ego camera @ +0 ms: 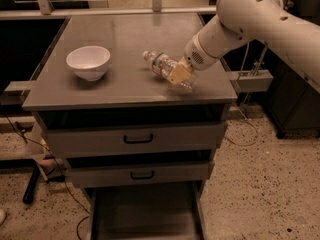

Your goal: Place blue plastic bottle into bottom drawer

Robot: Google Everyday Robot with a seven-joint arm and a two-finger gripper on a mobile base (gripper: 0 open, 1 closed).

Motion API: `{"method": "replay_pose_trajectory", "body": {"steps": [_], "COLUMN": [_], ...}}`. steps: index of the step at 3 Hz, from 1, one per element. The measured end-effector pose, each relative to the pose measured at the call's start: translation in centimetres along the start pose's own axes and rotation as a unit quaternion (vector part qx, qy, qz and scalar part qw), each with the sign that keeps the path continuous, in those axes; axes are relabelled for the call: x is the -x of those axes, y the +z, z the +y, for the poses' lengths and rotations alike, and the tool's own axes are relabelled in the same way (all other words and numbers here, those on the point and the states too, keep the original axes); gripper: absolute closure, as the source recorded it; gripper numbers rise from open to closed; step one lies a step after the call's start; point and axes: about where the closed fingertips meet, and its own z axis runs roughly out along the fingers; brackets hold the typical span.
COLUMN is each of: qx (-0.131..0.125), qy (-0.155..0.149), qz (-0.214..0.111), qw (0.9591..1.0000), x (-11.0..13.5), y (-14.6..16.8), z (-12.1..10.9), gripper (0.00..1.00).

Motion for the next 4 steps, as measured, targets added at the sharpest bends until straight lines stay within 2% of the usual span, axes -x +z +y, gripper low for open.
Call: {"method": "replay_pose_trajectory", "body": {"steps": [2,3,4], "qx": [-0.003,-0.003,-0.010], "qy": [-0.009,-0.003,0.027], "qz": [-0.004,0.002,0.006], "qw": [0.9999,1.0000,0.9996], "x": [0.9,0.1,-1.9], "y": [-0.4,-1.2,-5.6], "z": [-0.4,1.1,7.0], "gripper": [1.00,1.00,1.00]}}
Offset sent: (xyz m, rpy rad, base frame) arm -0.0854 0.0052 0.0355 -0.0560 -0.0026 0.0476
